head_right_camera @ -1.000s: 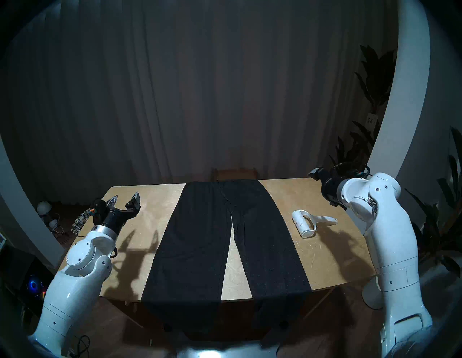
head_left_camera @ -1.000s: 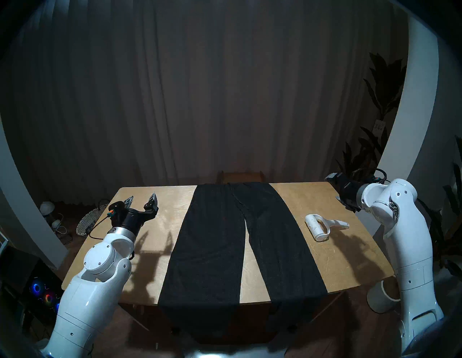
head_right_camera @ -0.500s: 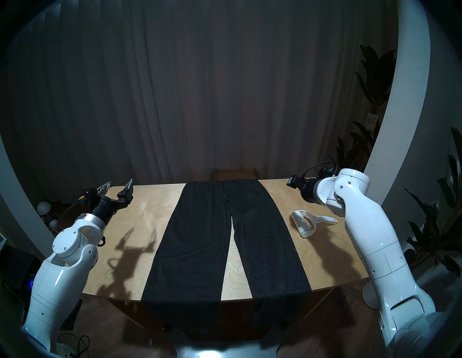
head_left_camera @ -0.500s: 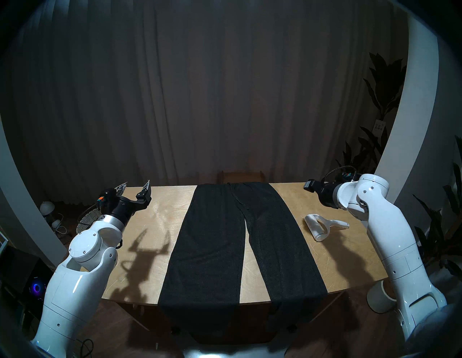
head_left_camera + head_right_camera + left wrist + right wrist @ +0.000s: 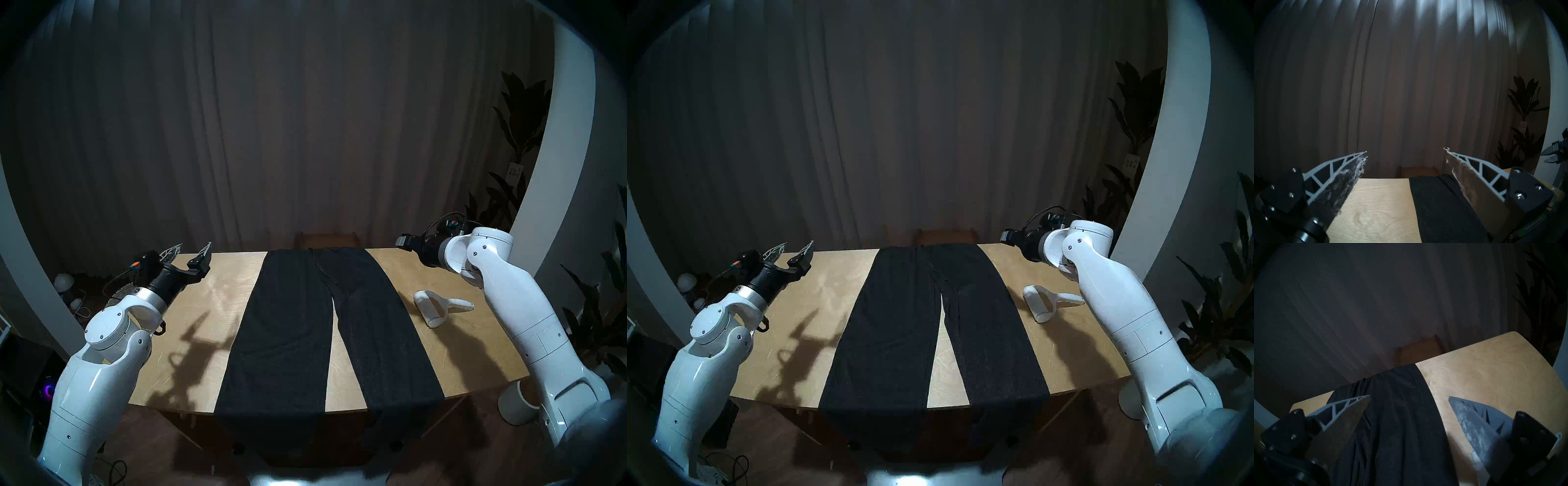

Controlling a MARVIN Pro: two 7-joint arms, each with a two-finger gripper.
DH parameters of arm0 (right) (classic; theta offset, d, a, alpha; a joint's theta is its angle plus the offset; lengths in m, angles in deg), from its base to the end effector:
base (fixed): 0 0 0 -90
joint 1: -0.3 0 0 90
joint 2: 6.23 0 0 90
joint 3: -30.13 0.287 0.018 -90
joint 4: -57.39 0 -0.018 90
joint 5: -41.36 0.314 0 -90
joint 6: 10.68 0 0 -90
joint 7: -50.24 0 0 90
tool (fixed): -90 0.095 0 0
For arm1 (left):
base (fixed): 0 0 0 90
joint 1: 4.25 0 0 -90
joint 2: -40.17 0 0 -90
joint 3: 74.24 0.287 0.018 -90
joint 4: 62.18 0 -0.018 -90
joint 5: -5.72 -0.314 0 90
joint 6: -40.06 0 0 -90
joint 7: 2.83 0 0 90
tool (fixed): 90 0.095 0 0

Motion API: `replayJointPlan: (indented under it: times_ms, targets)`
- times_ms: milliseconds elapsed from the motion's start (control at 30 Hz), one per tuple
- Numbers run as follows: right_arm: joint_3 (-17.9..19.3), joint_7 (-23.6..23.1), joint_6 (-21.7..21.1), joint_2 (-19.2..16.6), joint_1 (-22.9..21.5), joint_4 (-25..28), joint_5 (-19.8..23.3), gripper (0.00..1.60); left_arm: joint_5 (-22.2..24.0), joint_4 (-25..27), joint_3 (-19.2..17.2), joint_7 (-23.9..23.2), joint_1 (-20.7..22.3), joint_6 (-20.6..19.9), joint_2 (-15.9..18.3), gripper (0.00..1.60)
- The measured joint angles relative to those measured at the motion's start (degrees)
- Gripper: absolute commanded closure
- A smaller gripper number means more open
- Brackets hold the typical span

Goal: Remove lint and debris from pants with a lint roller

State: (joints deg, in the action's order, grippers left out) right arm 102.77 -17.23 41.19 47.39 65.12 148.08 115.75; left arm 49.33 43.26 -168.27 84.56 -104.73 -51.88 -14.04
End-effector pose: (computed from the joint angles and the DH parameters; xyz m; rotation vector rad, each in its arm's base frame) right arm 0.4960 -0.0785 -0.1833 -2.4311 0.2323 -1.3651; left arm 0.3829 0.1334 -0.2173 2.0368 -0.0212 2.1179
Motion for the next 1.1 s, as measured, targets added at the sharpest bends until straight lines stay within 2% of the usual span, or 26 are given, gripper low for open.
replayJointPlan:
  times_ms: [133,267,400,567,667,833,1000,1100]
  targets:
    - [-1.2,-3.8,2.6,-0.6,0.0,-0.6,-1.9,0.0,-0.6,-0.7,1.4,2.8,1.1,-0.5,-1.2,0.0]
    - [-0.8,-7.5,6.0,-0.9,1.0,-0.4,-3.3,0.0,-1.7,-1.4,3.2,4.9,2.6,-0.9,-2.0,0.0]
    - [1.0,-10.3,9.6,-1.0,3.2,0.2,-3.8,0.0,-0.9,-3.5,3.9,5.9,4.6,-1.6,-3.5,0.0]
    - [4.1,-11.1,14.0,-1.4,6.9,2.2,-3.2,0.0,-0.5,-6.4,5.5,7.5,7.1,-1.5,-5.0,0.0]
    - [5.3,-11.2,15.4,-1.8,9.2,3.2,-2.5,0.0,-3.5,-7.3,7.5,9.5,8.2,-1.1,-5.0,0.0]
    - [6.0,-11.4,16.0,-3.3,12.8,5.2,-2.7,0.0,-11.8,-10.1,11.8,12.9,10.4,-0.1,-4.2,0.0]
    - [5.9,-11.6,17.0,-5.2,14.0,5.7,-6.5,0.0,-19.2,-12.1,15.2,15.8,12.0,1.2,-3.9,0.0]
    - [5.4,-11.9,17.0,-6.1,13.8,5.6,-8.4,0.0,-21.5,-12.5,16.2,17.0,12.7,1.6,-3.9,0.0]
